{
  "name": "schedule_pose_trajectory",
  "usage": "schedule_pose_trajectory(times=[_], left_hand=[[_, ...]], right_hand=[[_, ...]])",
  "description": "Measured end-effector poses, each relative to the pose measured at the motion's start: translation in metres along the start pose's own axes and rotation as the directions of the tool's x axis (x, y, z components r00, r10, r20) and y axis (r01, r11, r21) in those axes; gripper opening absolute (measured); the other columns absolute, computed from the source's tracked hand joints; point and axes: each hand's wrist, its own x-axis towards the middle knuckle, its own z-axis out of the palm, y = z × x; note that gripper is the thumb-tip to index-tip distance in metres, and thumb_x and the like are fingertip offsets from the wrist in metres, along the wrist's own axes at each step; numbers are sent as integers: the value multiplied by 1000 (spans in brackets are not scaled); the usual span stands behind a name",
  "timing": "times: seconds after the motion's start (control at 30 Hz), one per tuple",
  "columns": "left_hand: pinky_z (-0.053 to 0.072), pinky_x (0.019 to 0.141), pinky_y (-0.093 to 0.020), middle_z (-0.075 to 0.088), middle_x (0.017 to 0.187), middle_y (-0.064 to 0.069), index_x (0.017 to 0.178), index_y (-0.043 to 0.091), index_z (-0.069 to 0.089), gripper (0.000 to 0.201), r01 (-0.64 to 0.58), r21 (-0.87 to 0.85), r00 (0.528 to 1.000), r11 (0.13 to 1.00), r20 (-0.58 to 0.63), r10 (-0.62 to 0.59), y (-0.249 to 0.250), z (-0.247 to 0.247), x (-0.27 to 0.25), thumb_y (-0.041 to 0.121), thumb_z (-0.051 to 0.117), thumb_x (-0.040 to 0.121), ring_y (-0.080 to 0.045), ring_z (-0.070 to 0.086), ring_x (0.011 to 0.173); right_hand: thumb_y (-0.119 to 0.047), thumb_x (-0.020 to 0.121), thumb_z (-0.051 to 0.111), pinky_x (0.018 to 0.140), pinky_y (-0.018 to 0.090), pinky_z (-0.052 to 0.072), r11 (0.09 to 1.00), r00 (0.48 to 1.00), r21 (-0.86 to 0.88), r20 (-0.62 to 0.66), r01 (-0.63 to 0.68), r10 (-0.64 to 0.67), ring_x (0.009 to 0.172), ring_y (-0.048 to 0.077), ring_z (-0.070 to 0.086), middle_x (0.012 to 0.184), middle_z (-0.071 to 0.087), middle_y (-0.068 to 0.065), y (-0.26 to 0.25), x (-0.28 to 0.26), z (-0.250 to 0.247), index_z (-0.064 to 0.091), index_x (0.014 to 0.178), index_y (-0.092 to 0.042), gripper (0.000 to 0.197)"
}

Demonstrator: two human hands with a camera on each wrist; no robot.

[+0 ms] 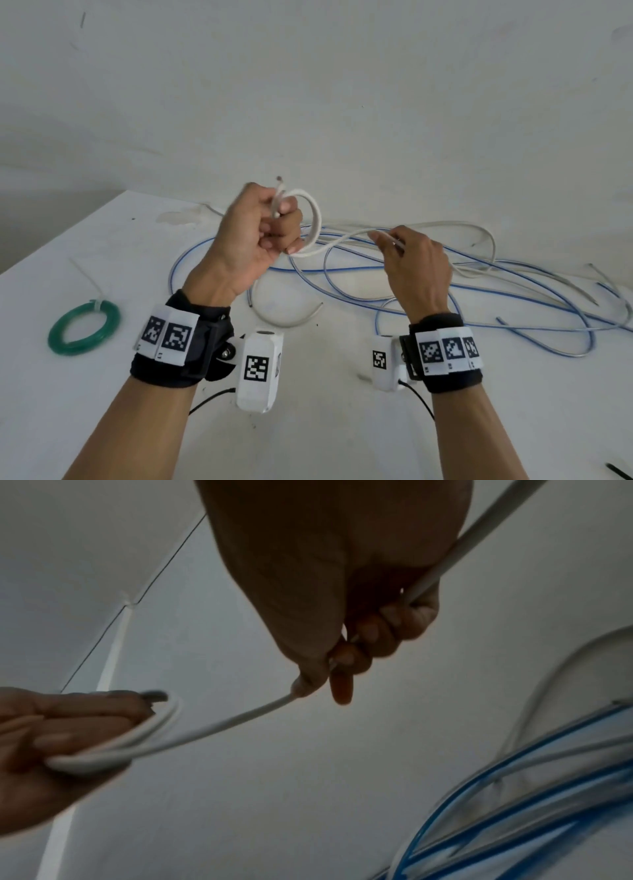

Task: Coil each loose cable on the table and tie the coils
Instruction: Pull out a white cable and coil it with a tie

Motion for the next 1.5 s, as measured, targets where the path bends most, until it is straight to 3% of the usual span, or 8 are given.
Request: schedule_pose_trajectory(times=[0.23, 0.4, 0.57, 0.7, 0.8, 1.07, 1.37, 1.5], left_hand=[[24, 52, -24, 27, 52, 13, 73, 17, 40, 24, 11, 342, 1000, 940, 20, -19, -37, 25, 8, 38, 39, 85, -5, 23, 45], [29, 59, -28, 27, 59, 9, 81, 12, 44, 31, -12, 449, 999, 894, -37, 31, -37, 28, 7, 35, 36, 100, -12, 24, 56], [36, 69, -33, 35, 70, -3, 84, 15, 52, 37, -30, 484, 999, 874, -20, 45, -31, 23, 5, 50, 39, 86, -20, 32, 69], [44, 87, -53, 55, 90, -11, 89, 1, 52, 74, -26, 513, 1000, 858, 23, 17, -31, 17, 6, 73, 39, 82, -26, 49, 87], [47, 95, -53, 56, 85, -2, 88, 12, 50, 67, -6, 526, 1000, 850, -22, 21, -35, 17, 7, 77, 44, 75, -20, 54, 88], [29, 57, -27, 40, 54, 10, 69, 20, 41, 33, -13, 306, 929, 952, -349, 125, -29, 17, 15, 22, 41, 102, -9, 35, 55], [39, 65, -31, 45, 60, 0, 76, 14, 44, 33, -78, -259, 963, 963, -269, 5, 1, -14, 10, 22, 35, 107, -21, 51, 57], [35, 60, -28, 30, 56, 7, 74, 16, 44, 33, -84, -380, 983, 921, -185, 14, 10, -22, 5, 23, 34, 105, -10, 29, 46]], right_hand=[[-44, 93, 69, 57, 30, 34, 919, 978, 386, -209, 75, 8, 55, 16, 43, 55, 54, 2, -21, -7, -15, 68, 75, -17, 33], [-29, 98, 65, 57, 28, 39, 837, 987, 530, -144, 133, -65, 55, 7, 43, 58, 57, -2, -53, -23, -8, 71, 80, -17, 23], [-15, 105, 48, 54, 22, 28, 865, 967, 438, -46, 243, -249, 57, 13, 38, 56, 40, -8, -67, -40, 1, 59, 79, -12, 28], [-28, 108, 48, 55, 28, 34, 894, 962, 362, -27, 264, -273, 58, 16, 44, 61, 50, -5, -73, -48, 7, 63, 84, -15, 31], [-24, 105, 46, 57, 36, 37, 909, 947, 265, -109, 322, -304, 62, 18, 51, 72, 60, -4, -76, -54, 11, 68, 98, -16, 24], [-29, 102, 39, 62, 41, 44, 890, 908, 263, 93, 372, -408, 73, 28, 57, 88, 66, 3, -87, -73, 18, 56, 141, -21, 43], [-27, 104, 55, 57, 33, 40, 821, 869, 539, 298, 188, -395, 56, 21, 45, 57, 49, -6, -64, -52, 14, 69, 123, -33, 24], [-34, 104, 54, 57, 29, 41, 858, 824, 480, 403, 180, -398, 53, 12, 45, 55, 53, -6, -52, -42, 7, 72, 98, -27, 20]])
